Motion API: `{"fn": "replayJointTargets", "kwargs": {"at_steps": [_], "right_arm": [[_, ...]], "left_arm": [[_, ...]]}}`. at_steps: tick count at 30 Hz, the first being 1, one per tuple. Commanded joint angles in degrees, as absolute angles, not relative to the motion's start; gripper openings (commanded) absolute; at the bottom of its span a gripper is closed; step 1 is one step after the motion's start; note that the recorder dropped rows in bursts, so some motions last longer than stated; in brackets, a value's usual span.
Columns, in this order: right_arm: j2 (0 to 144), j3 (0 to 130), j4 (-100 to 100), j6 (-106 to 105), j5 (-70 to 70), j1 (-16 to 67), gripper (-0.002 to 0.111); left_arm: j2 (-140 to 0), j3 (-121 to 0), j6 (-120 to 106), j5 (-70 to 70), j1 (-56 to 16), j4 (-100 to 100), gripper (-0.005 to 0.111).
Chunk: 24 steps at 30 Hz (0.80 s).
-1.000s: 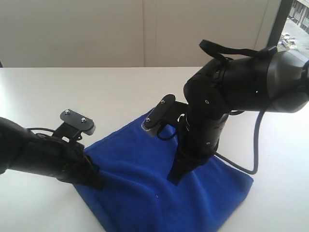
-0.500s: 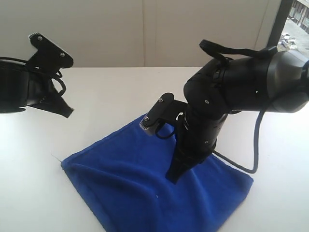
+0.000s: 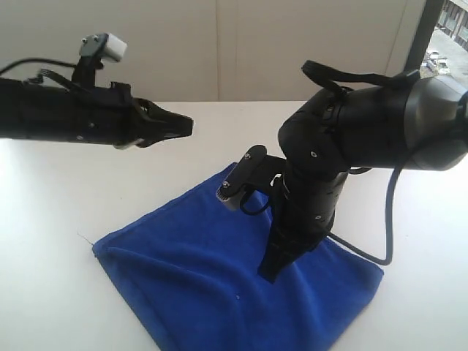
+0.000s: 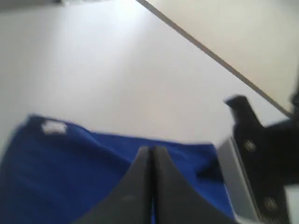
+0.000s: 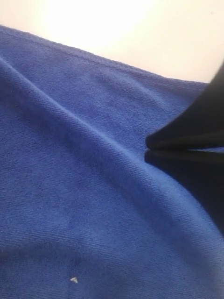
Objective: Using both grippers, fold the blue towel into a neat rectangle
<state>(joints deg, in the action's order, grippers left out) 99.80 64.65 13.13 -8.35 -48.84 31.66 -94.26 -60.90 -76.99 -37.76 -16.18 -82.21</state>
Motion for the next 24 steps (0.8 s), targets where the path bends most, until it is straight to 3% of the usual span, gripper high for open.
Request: {"fn": "replayJointTargets", "kwargs": {"at_steps": [1, 12, 19, 24], "right_arm": [[99.72, 64.53, 13.76, -9.0, -48.13, 31.37, 0.0], [99.72, 64.53, 13.81, -8.88, -49.69, 31.37, 0.0], [99.72, 64.53, 13.81, -8.88, -49.69, 31.37, 0.0], [99.72, 64.53, 13.81, -8.88, -50.42, 31.37, 0.0]], "left_arm": [[-100.32, -69.13, -37.28, -57.07, -12.81, -36.41, 0.0], [-107.06, -69.61, 0.53, -39.61, -27.84, 6.06, 0.0], [-110.6, -69.61, 4.9, -37.21, -28.39, 10.88, 0.0], [-113.26, -69.61, 14.73, -36.65, -28.39, 27.4, 0.0]]}}
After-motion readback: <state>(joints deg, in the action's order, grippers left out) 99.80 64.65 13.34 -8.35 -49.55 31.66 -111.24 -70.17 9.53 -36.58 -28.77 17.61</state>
